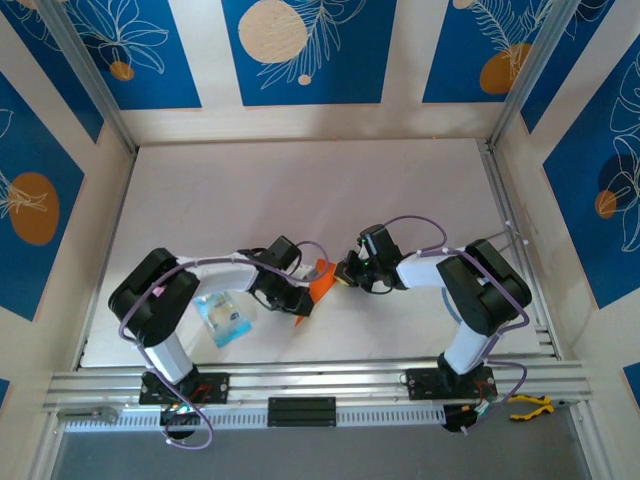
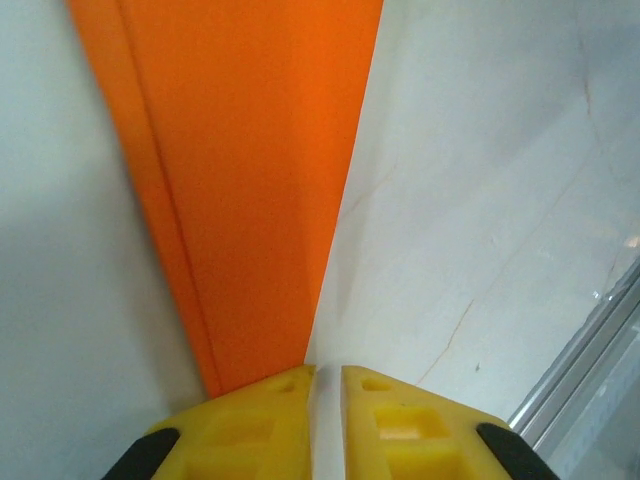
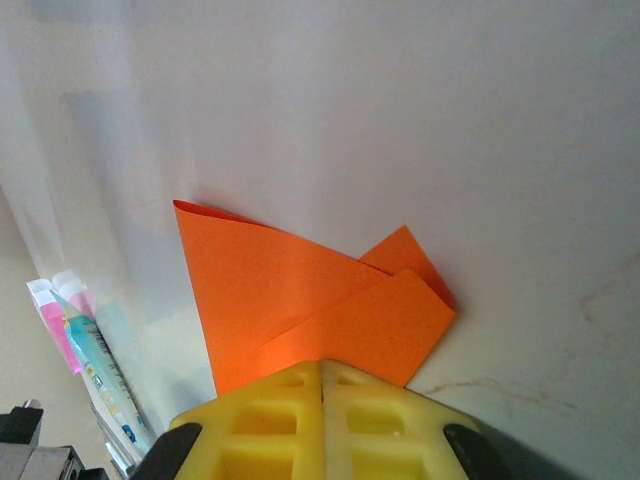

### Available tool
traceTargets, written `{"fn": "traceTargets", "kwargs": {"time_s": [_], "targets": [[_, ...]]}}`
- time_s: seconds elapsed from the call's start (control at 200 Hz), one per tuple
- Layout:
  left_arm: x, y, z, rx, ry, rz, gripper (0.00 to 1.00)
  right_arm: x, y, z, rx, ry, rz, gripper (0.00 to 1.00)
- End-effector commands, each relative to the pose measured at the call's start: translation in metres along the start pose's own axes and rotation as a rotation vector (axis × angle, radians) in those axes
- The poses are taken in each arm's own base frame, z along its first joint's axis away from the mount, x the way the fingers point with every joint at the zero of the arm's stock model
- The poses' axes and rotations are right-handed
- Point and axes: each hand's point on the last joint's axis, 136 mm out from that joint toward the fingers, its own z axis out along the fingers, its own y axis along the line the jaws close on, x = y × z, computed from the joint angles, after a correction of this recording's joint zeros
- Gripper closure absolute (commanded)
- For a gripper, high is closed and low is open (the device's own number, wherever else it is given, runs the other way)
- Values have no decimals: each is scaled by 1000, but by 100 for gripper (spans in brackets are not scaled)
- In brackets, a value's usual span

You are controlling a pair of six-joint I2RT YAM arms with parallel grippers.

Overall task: Fold a paper plane with a square sheet of paper (pick it up from the middle)
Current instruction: Fold the wing for the fifth time at the center of the table.

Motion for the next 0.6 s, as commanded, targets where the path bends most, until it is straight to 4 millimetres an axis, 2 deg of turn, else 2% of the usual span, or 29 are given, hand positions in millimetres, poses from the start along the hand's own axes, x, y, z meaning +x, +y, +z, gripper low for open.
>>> {"fn": "traceTargets", "kwargs": {"time_s": [0.0, 0.2, 0.295, 0.38, 0.46, 0.595], "targets": [[27, 15, -6, -54, 71, -23, 84, 8, -51, 5, 178, 11, 74, 99], [48, 26, -8, -83, 102, -43, 85, 8, -51, 5, 177, 12, 76, 99], [46, 23, -13, -88, 83, -41, 88, 8, -51, 5, 179, 10, 77, 99], [38, 18, -22, -88, 31, -20, 92, 7, -50, 5, 176, 7, 76, 99], [25, 5, -32, -34, -29, -2, 98, 6, -49, 5, 173, 6, 75, 99], [-6, -16, -53, 36, -170, 22, 98, 6, -46, 5, 167, 9, 72, 99]]}}
